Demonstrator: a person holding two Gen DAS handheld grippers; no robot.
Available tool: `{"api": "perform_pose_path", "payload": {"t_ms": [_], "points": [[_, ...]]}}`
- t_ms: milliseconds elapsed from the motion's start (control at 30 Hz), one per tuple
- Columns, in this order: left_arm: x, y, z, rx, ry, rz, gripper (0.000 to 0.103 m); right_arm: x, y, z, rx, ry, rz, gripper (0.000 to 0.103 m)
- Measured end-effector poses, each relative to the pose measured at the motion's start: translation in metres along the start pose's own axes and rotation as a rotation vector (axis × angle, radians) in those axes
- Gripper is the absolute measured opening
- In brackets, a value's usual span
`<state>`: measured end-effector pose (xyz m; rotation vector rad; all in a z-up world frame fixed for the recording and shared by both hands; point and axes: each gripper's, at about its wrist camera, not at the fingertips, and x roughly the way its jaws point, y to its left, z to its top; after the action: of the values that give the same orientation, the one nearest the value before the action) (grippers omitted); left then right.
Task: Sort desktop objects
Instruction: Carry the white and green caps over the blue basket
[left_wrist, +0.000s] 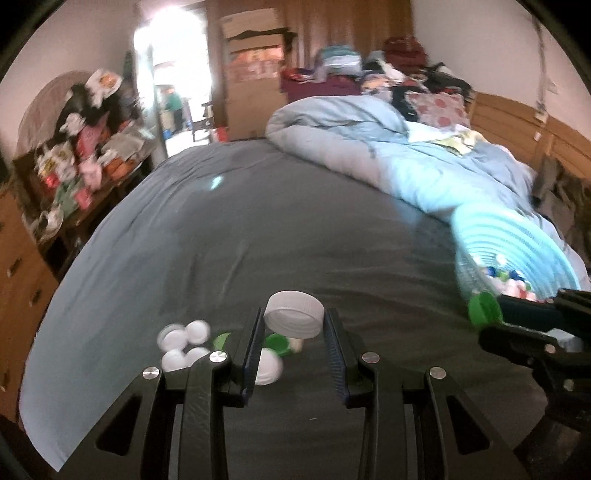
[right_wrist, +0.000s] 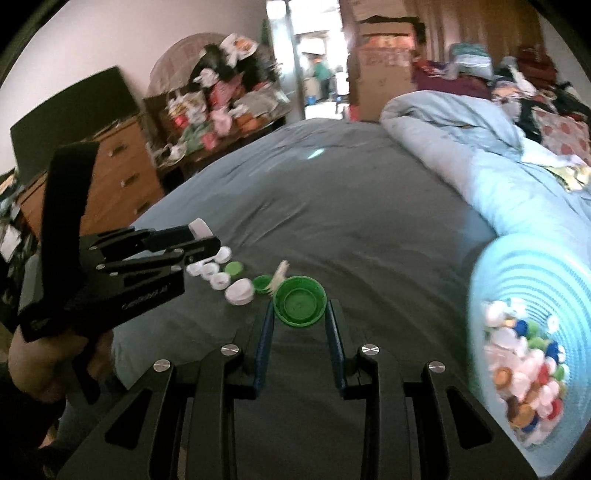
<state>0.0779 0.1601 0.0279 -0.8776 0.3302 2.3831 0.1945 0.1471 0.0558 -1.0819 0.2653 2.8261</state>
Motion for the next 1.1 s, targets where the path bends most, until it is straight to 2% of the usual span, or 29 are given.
{"api": "perform_pose_path", "payload": {"t_ms": [333, 567, 867, 1100], "points": [[-0.006, -0.081, 0.022, 0.145, 0.010, 0.019, 0.035, -0.049, -0.050, -0.001, 0.091, -0.097, -0.082, 0.025], [-0.006, -0.132, 0.036, 0.227, 0.003, -0.001, 0.035, -0.076, -0.085, -0.011, 0.158, -0.138, -0.136, 0.025], [0.000, -0.184, 0.053, 0.297, -0.006, -0.030, 0.035, -0.102, -0.126, -0.029, 0.243, -0.171, -0.183, 0.025], [0.003, -0.208, 0.057, 0.322, -0.001, -0.055, 0.035, -0.116, -0.148, -0.041, 0.292, -0.186, -0.202, 0.025]]}}
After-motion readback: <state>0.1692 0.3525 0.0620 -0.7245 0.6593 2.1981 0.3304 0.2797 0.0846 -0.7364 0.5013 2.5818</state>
